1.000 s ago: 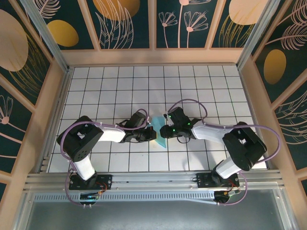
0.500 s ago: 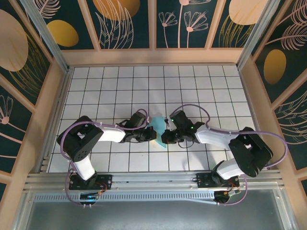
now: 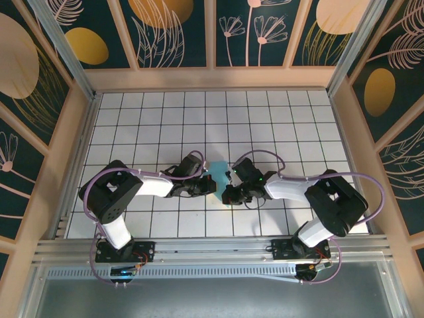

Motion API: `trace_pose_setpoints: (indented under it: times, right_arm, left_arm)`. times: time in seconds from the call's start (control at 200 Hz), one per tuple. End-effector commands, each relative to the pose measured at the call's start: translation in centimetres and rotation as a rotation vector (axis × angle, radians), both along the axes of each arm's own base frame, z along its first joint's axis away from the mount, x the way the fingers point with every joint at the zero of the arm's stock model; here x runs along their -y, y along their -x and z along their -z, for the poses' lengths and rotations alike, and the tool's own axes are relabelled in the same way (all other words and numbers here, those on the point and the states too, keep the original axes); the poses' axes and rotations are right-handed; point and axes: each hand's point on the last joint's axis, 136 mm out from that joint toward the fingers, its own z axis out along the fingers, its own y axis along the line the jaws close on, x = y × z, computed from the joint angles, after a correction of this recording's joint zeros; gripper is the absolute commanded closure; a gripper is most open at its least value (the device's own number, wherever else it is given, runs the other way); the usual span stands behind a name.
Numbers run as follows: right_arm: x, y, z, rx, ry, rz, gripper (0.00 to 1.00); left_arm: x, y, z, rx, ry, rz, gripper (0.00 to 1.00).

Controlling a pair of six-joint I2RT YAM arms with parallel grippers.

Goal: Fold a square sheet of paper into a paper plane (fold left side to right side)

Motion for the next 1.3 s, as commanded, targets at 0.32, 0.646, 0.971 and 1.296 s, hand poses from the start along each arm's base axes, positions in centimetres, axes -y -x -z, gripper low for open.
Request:
trace_pose_setpoints:
  times: [0.32,0.646,0.971,1.296]
  right_arm:
    - [1.6,0.9,1.9,-0.035,0.079,0.022,1.0]
    - [2.8,2.4,2.3,-0.081,0.13,-0.006,1.0]
    - [4.2,4.8,2.2,-0.135,0.157,-0.028,1.0]
    - [2.9,2.9,-1.5,-0.037,0.086,-0.011,1.0]
  left_arm:
    - [-2.5,1.4,3.6,-0.07,-0.136,-0.033,1.0]
    - [-2.5,1.2,3.6,-0.07,-0.144,-0.041,1.0]
    - [-2.7,1.3,3.8,-0.071,-0.15,-0.044,1.0]
    - [-2.5,1.1,3.5,-0.065,-0.149,-0.041,1.0]
